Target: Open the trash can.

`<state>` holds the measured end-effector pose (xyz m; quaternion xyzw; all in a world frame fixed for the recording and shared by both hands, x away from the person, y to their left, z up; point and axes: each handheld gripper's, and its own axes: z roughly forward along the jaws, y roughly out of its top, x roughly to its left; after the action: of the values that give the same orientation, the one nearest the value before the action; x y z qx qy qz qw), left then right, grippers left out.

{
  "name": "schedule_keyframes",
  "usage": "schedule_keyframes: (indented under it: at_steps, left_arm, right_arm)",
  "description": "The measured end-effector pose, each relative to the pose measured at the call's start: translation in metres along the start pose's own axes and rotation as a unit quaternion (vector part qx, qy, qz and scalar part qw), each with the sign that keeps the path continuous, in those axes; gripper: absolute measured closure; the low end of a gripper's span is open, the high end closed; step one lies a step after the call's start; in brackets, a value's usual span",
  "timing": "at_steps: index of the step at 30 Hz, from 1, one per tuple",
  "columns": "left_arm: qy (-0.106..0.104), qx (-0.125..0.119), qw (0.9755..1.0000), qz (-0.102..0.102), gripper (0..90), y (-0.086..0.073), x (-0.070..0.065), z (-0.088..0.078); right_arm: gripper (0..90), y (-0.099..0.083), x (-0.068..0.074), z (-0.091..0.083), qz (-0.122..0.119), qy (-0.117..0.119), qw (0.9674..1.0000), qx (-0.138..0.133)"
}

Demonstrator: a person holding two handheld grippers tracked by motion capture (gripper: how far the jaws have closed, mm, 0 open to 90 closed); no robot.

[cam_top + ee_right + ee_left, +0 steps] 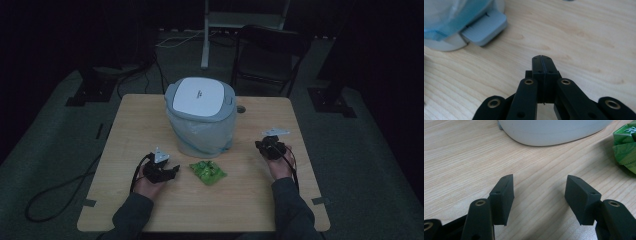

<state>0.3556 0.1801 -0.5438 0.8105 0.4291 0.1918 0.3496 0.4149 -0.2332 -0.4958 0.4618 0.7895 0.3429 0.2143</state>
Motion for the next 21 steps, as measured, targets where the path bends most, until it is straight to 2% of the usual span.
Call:
schedule_keyframes:
  at_steps: [5,12,17,21]
  left_arm:
    - [0.0,0.0,1.0,0.0,41.0,0.0,0.0,0.0]
    - [0.0,0.0,1.0,0.0,41.0,0.0,0.0,0.0]
    - [0.0,0.0,1.0,0.0,41.0,0.0,0.0,0.0]
    - [0.0,0.0,1.0,0.0,41.0,0.0,0.0,0.0]
  right_arm:
    - [90.0,0.018,0.005,-0.001,-0.016,0.004,0.9998,-0.015]
    - [90.0,0.033,0.013,0.0,-0.022,0.02,0.999,-0.033]
    - [90.0,0.041,0.019,0.008,-0.026,0.036,0.9984,-0.035]
    - [90.0,0.043,0.024,0.021,-0.019,0.052,0.9979,-0.033]
